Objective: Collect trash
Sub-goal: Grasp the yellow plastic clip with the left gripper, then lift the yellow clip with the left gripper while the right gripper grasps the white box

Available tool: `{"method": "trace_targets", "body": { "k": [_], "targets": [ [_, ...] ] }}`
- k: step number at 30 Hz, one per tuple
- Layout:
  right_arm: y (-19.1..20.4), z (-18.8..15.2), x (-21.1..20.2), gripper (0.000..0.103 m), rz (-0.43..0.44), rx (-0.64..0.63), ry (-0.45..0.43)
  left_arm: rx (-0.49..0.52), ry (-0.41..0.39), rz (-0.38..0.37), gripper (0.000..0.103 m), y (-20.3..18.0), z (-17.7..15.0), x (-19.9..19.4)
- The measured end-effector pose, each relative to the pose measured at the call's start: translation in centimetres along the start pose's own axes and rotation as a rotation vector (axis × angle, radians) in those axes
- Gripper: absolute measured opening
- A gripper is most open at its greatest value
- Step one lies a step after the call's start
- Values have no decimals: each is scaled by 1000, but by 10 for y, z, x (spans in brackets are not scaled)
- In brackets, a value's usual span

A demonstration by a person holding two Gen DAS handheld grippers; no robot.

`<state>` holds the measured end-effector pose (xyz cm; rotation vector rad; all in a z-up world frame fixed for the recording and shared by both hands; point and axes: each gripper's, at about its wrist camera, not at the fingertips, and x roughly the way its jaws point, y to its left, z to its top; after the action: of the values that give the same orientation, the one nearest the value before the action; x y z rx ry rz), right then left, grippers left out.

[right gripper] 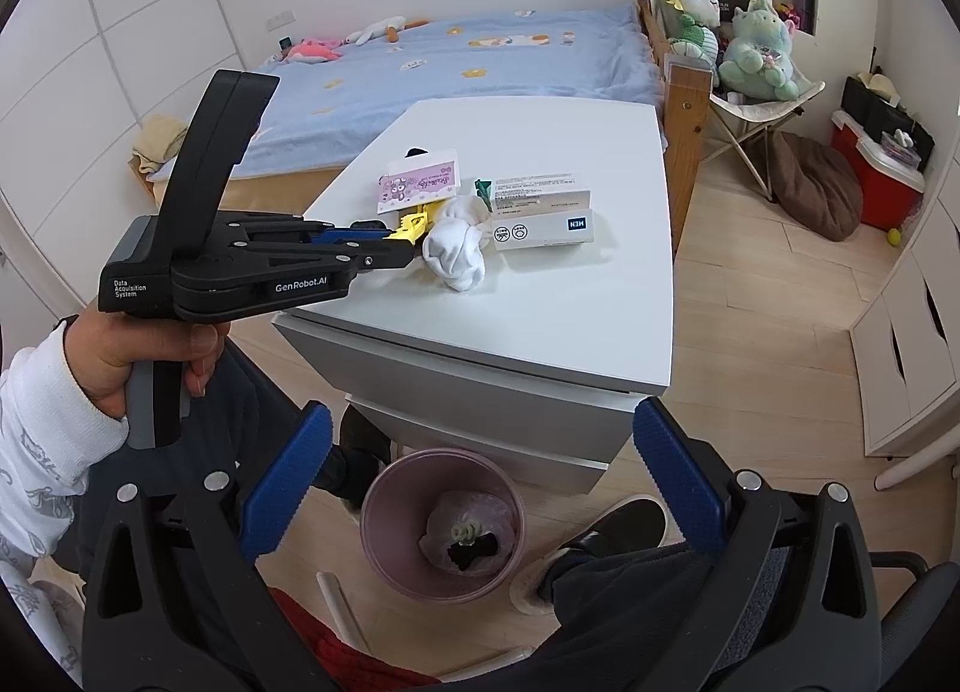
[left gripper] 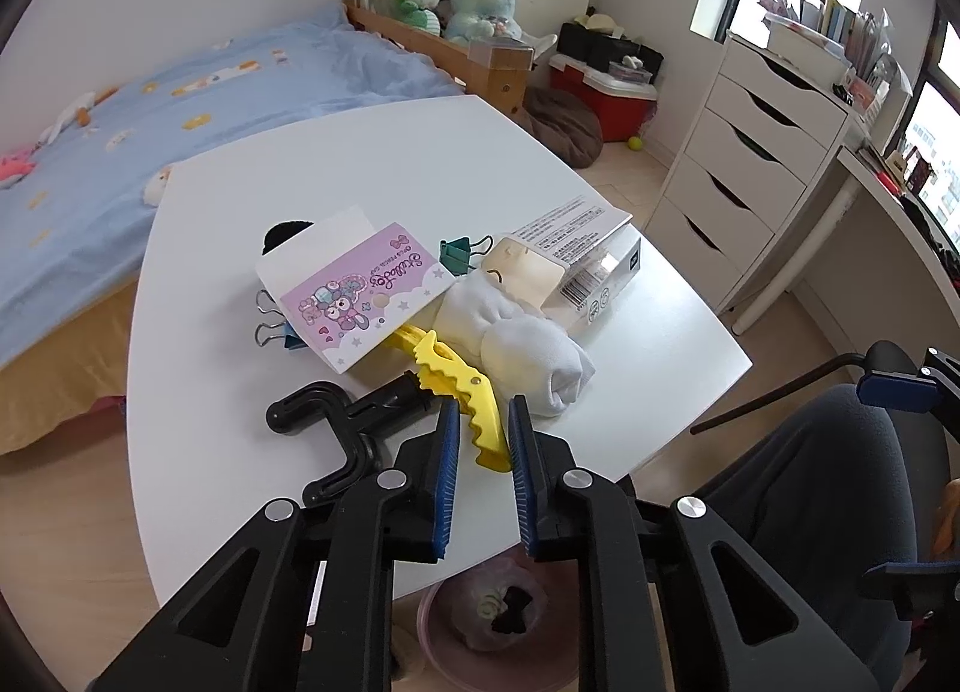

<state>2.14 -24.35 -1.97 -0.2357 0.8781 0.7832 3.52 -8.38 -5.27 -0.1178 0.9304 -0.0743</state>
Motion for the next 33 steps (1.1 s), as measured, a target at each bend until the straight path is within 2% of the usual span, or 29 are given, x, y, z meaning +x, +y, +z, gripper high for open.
{"method": "trace_targets", "body": {
  "k": [2, 14, 22, 33],
  "targets": [
    [0, 0, 0, 98, 0, 0, 0, 2, 1, 1, 10, 0, -1, 0],
    [0, 6, 2, 98, -4, -7, -13, 23, -43, -4, 9, 3, 1, -19],
    [-2, 30, 10, 98, -19, -30, -22, 33, -79, -21, 9, 2, 9, -38],
    [-10, 73, 43, 98, -74, -94, 16, 42, -117, -32, 9, 4, 11, -58]
  ]
}}
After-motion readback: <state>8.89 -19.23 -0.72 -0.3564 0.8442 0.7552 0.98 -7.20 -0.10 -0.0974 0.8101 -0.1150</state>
